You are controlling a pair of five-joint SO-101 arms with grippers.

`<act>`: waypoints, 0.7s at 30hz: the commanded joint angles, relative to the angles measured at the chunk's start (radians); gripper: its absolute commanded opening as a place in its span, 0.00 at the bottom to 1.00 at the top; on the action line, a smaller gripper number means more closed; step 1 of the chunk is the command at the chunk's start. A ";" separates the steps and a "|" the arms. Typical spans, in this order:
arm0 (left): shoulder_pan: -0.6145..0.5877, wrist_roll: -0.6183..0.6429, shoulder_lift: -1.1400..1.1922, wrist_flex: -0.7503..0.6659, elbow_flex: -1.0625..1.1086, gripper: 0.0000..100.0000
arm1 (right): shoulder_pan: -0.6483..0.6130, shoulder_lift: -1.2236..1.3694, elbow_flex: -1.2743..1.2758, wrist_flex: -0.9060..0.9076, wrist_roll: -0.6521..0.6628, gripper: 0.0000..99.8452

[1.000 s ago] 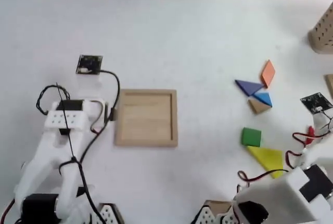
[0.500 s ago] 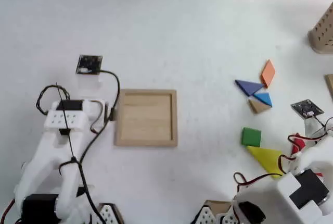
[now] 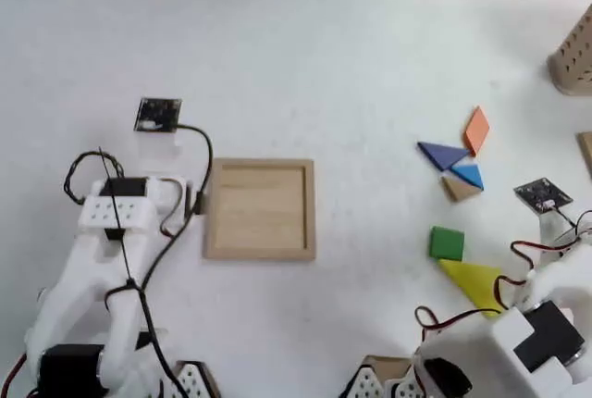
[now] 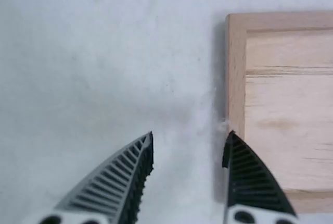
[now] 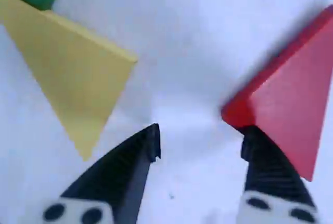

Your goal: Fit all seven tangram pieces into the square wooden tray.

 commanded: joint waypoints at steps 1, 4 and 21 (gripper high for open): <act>-0.005 -0.009 -0.031 -0.023 -0.008 0.22 | 0.018 -0.061 -0.014 -0.012 0.015 0.27; -0.005 -0.009 -0.031 -0.023 -0.008 0.22 | 0.021 -0.110 -0.014 -0.013 0.014 0.27; -0.005 -0.009 -0.031 -0.025 -0.008 0.22 | 0.030 0.036 -0.015 -0.271 0.018 0.27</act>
